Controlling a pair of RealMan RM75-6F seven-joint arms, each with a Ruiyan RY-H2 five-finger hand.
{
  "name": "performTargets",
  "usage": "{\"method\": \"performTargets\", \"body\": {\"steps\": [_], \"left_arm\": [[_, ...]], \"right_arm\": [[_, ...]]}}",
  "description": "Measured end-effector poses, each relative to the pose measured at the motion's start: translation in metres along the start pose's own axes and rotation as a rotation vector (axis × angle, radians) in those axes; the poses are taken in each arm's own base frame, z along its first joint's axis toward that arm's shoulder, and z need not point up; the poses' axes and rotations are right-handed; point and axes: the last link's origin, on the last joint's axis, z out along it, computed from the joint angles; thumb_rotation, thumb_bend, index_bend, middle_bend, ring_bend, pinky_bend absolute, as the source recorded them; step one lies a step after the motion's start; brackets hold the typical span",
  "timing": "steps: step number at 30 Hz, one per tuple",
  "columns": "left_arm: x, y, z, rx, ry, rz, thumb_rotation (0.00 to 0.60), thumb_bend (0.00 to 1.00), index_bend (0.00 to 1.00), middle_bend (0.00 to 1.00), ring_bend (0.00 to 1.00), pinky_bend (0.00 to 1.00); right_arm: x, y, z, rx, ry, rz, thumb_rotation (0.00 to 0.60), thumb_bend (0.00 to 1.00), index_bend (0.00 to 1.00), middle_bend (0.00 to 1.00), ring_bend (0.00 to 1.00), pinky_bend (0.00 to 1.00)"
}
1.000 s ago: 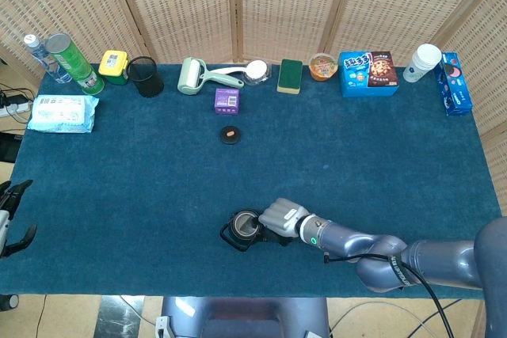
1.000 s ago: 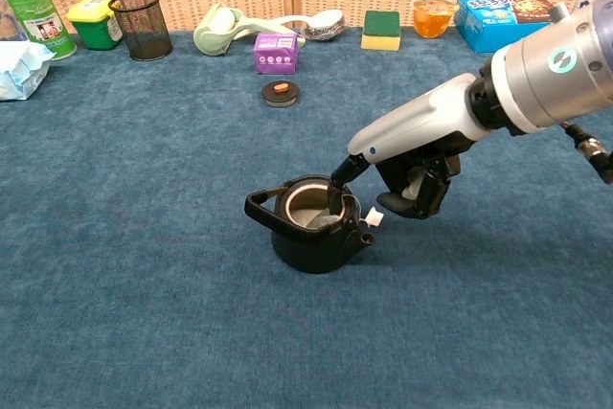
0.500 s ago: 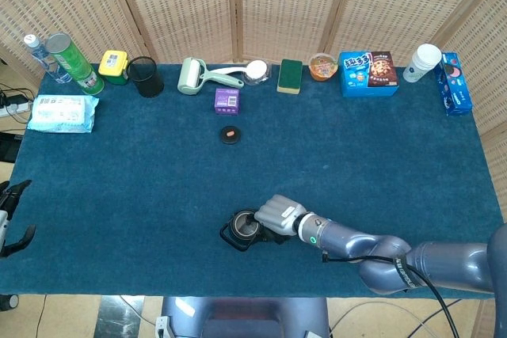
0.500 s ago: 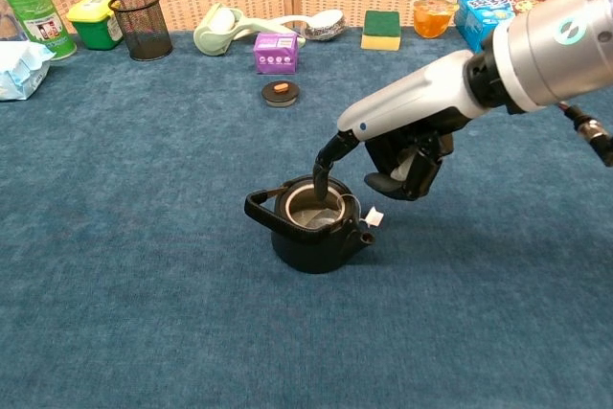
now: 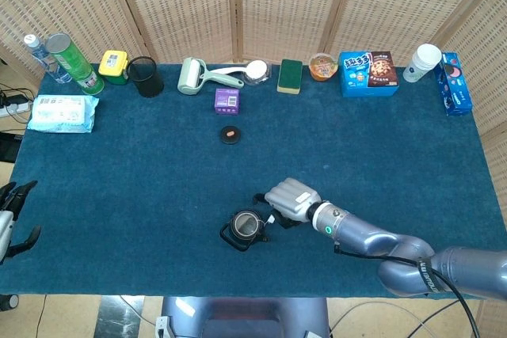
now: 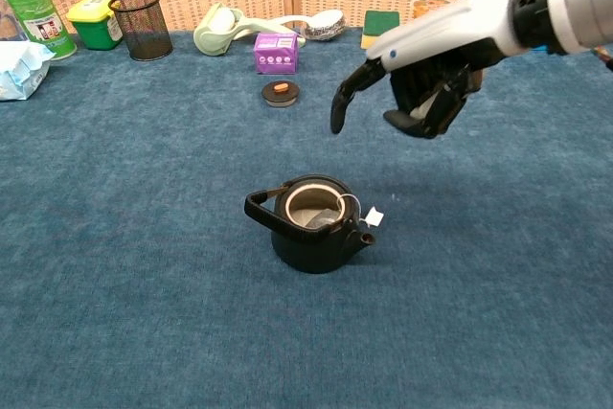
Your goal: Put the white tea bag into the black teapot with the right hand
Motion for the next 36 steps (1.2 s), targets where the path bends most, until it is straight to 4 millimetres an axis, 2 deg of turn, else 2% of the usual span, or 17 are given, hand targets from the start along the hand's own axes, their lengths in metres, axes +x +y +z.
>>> {"method": "performTargets", "body": {"steps": [5,11,16,24,31,36], "left_arm": [[-0.002,0.001,0.001,-0.002,-0.008,-0.001,0.600,0.45,0.03,0.14,0.00,0.12],[-0.002,0.003,0.003,-0.009,-0.010,0.000,0.600,0.45,0.03,0.14,0.00,0.12],[-0.003,0.005,0.005,-0.015,-0.010,-0.001,0.600,0.45,0.03,0.14,0.00,0.12],[-0.005,0.004,0.008,-0.011,-0.016,0.001,0.600,0.45,0.03,0.14,0.00,0.12],[-0.012,0.001,0.003,0.007,-0.023,-0.004,0.600,0.45,0.03,0.14,0.00,0.12],[-0.017,-0.006,-0.003,0.042,-0.013,-0.007,0.600,0.45,0.03,0.14,0.00,0.12]], "right_arm": [[0.005,0.017,-0.010,-0.032,0.097,0.040,0.600,0.75,0.19,0.97,1.00,0.95],[0.009,0.039,-0.022,-0.079,0.232,0.060,0.600,0.72,0.19,0.84,0.98,0.88],[0.006,0.056,-0.034,-0.122,0.336,0.054,0.600,0.70,0.13,0.67,0.83,0.76],[-0.005,0.073,-0.049,-0.209,0.476,-0.040,0.600,0.68,0.09,0.49,0.62,0.61],[-0.028,0.082,-0.066,-0.307,0.546,-0.078,0.600,0.66,0.05,0.38,0.44,0.47],[-0.049,0.088,-0.083,-0.381,0.583,-0.077,0.600,0.64,0.05,0.33,0.38,0.42]]}}
